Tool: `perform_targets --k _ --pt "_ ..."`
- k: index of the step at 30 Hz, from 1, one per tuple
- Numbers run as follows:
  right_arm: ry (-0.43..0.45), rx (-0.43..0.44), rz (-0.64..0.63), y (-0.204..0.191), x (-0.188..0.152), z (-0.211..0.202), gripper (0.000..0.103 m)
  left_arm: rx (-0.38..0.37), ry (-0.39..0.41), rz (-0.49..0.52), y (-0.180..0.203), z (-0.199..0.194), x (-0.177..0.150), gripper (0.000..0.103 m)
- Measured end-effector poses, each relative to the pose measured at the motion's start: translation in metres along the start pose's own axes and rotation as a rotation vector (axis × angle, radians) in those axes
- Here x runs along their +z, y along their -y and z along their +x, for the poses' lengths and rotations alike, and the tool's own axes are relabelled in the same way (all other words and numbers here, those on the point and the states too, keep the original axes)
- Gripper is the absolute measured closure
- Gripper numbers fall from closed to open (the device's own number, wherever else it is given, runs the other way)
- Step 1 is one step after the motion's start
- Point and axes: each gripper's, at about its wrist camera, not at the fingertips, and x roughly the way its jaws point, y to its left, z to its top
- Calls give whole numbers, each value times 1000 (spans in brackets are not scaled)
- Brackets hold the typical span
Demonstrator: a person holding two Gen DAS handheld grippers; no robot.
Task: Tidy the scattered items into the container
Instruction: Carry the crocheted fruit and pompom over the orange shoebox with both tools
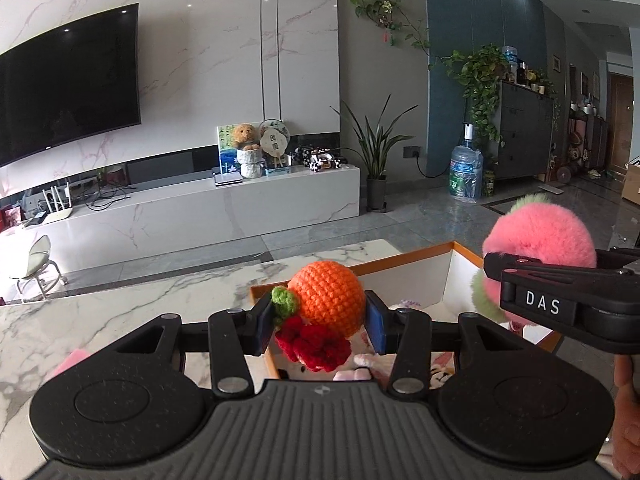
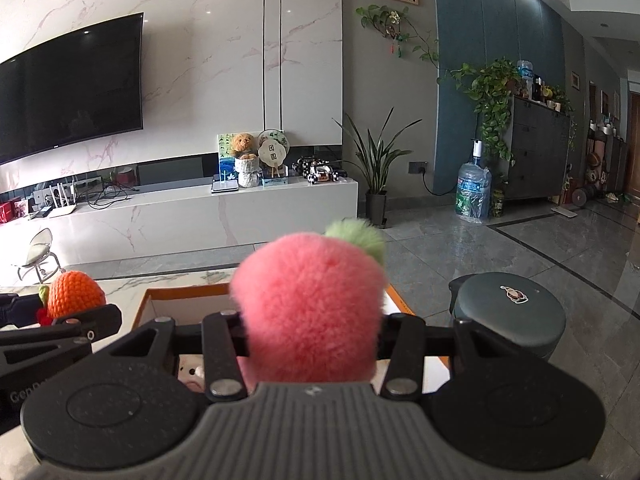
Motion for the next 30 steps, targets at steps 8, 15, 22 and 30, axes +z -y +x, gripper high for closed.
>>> perform_targets --k 8,15,22,30 --pt "-19 -2 41 34 28 52 54 -66 -32 -9 16 48 17 50" --pt "-162 41 135 49 -1 100 54 -86 -87 51 36 88 9 50" --pt "-308 86 182 71 -20 131 54 -121 -203 76 50 117 -4 50" --pt "-346 157 172 74 -30 141 54 -100 -244 39 51 127 -9 50"
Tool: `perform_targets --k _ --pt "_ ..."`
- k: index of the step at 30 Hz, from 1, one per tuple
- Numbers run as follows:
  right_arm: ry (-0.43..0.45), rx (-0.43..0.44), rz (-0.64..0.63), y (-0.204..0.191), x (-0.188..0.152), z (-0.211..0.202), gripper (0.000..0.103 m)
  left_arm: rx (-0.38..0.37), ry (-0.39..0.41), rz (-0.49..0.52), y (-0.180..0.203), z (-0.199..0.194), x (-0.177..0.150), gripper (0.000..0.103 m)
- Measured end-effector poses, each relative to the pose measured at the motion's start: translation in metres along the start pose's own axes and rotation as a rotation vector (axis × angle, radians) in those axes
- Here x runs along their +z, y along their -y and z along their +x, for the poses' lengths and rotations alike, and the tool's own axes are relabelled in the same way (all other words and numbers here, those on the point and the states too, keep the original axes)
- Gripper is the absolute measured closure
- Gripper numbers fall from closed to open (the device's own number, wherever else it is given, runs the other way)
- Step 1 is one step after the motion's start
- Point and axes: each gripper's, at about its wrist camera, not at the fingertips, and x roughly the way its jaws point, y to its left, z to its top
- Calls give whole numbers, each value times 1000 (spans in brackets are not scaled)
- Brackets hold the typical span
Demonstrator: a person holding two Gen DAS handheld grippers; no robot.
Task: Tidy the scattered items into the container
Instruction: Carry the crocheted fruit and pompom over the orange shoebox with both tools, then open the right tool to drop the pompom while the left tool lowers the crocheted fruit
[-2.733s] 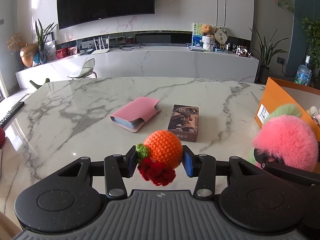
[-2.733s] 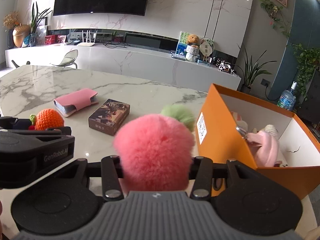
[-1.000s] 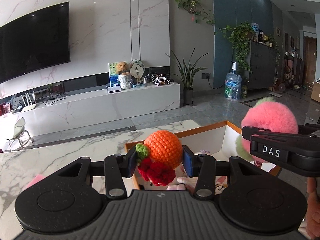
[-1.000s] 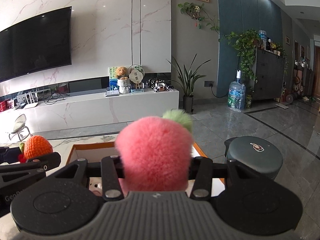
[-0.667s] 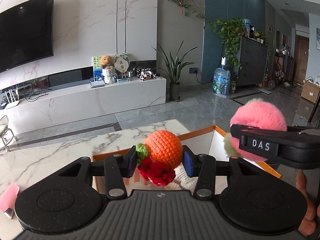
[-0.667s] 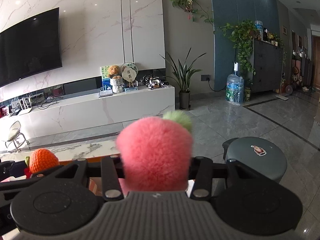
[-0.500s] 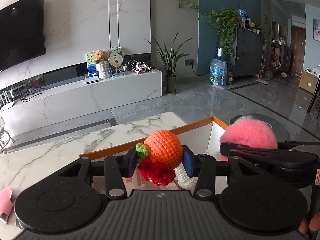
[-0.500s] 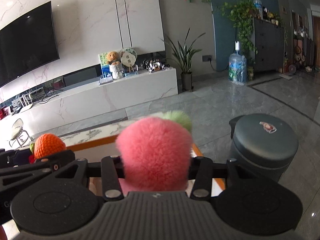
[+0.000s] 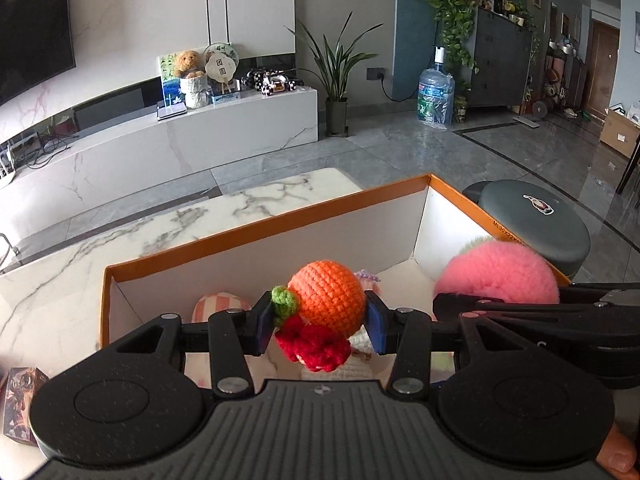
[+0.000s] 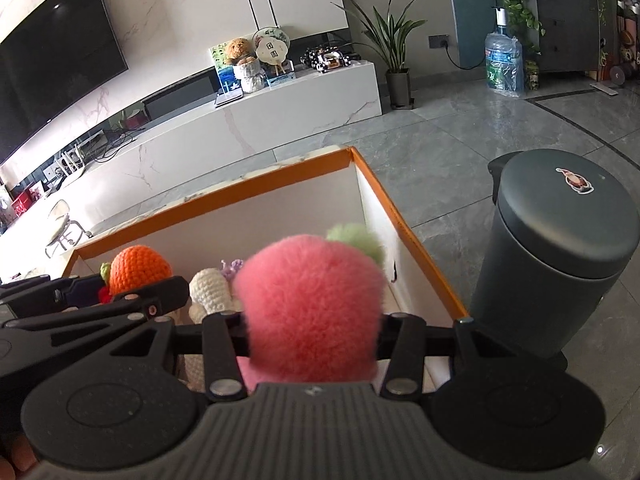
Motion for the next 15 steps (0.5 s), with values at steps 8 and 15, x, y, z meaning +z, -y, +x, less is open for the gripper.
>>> perform_targets --k 8,15 --pt "4 19 23 3 -2 -1 52 3 -29 -43 -3 -5 -6 50" --pt "23 23 34 6 -3 -6 53 -17 -22 -28 3 -9 -5 50"
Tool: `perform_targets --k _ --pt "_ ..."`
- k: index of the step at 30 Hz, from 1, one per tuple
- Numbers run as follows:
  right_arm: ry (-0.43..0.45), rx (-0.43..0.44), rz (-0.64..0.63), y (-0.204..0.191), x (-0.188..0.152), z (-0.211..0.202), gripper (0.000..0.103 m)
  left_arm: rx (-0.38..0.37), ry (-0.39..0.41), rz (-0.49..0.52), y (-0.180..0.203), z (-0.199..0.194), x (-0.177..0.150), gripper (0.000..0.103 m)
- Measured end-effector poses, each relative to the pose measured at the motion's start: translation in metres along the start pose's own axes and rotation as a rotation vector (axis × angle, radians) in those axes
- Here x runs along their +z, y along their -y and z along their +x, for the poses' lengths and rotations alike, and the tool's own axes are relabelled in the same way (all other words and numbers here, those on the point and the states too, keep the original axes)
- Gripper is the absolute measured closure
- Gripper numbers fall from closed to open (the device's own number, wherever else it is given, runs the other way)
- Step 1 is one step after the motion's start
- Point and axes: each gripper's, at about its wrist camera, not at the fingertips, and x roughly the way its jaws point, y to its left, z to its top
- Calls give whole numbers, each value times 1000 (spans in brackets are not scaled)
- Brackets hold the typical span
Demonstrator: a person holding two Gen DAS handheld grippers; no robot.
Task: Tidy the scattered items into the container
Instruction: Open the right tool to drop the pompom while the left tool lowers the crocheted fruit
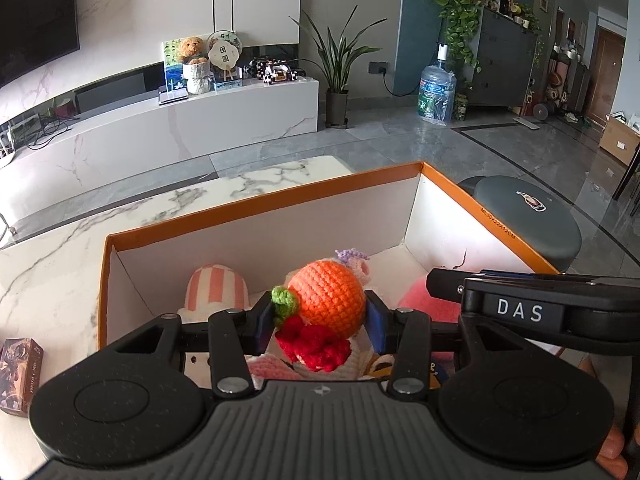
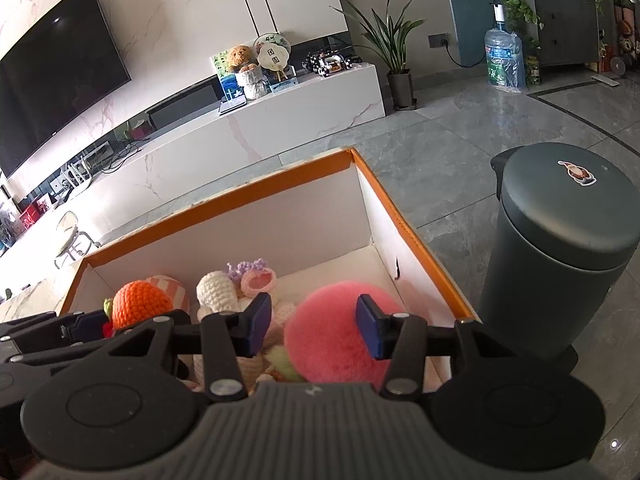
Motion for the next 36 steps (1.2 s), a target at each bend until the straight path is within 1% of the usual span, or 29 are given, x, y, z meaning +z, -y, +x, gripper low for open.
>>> perform_targets --k 3,6,8,10,14,18,22,25,28,36 --pt "6 0 14 3 0 -2 58 -16 2 10 5 0 1 50" --pt "9 -6 28 7 0 -4 67 -22 2 20 9 1 1 50" --pt "15 -6 34 9 0 -5 76 -29 3 26 11 3 2 50" --pt "23 -5 38 11 0 -7 80 -30 6 32 13 5 3 51" --pt "50 -11 21 9 1 -11 82 -25 13 45 18 8 8 51" --pt "112 -60 -5 6 3 -18 82 -15 13 75 25 13 15 51" --pt "143 -98 9 10 6 -21 81 -10 12 109 33 22 23 51" --pt "135 -122 21 15 8 -19 80 -14 9 128 39 30 27 51" --pt "117 -118 33 16 9 -15 80 -16 2 141 43 38 31 51" --pt "116 -164 3 11 13 -7 83 -9 -32 147 41 53 41 50"
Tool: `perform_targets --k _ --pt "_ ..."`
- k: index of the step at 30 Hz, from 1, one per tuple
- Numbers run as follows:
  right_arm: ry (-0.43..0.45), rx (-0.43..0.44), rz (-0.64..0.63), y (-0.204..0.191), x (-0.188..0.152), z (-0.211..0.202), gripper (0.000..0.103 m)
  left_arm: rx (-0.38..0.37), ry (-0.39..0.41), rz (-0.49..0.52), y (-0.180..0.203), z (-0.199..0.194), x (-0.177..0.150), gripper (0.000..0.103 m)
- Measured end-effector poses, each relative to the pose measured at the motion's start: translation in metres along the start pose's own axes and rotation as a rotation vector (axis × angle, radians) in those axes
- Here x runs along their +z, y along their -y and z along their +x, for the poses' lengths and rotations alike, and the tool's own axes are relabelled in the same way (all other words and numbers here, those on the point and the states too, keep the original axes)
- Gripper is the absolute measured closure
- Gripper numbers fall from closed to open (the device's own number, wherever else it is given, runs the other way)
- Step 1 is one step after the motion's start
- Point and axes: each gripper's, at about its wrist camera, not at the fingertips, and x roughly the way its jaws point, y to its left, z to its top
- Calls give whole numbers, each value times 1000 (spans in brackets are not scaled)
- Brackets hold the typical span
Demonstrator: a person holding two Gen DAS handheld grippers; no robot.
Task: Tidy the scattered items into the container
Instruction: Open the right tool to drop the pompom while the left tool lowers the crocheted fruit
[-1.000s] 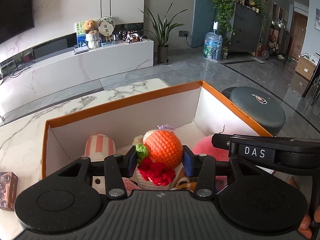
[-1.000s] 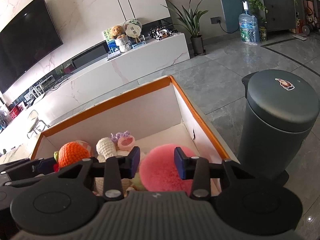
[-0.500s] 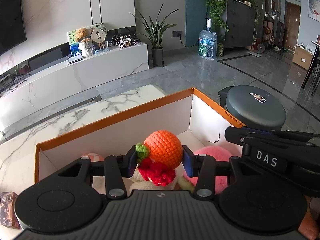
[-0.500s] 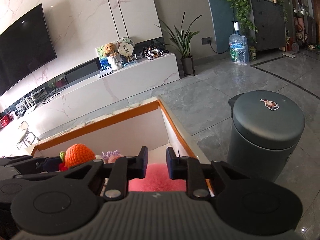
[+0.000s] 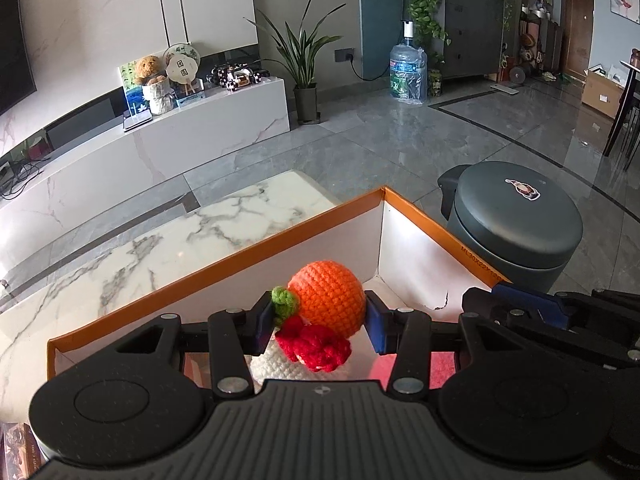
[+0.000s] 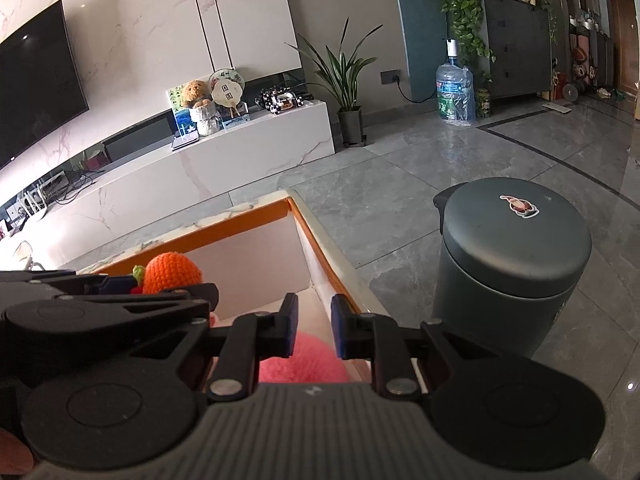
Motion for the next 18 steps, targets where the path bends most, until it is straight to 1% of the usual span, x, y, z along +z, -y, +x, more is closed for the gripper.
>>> perform_targets --k 5,7,9,14,18 --pt "-11 -17 -10 -3 1 6 83 -28 -47 -29 -7 7 -1 50" --pt "-23 -19 -5 -2 0 8 83 -49 -58 -52 -11 9 -2 48" --pt "-31 -18 6 -1 0 9 85 -74 -65 -82 -16 10 -3 47" --pt "-37 -24 5 -2 0 11 84 -100 -45 -115 -25 5 -4 41" --pt "-39 -28 4 -3 -1 12 84 -123 -32 -150 -31 0 -4 41"
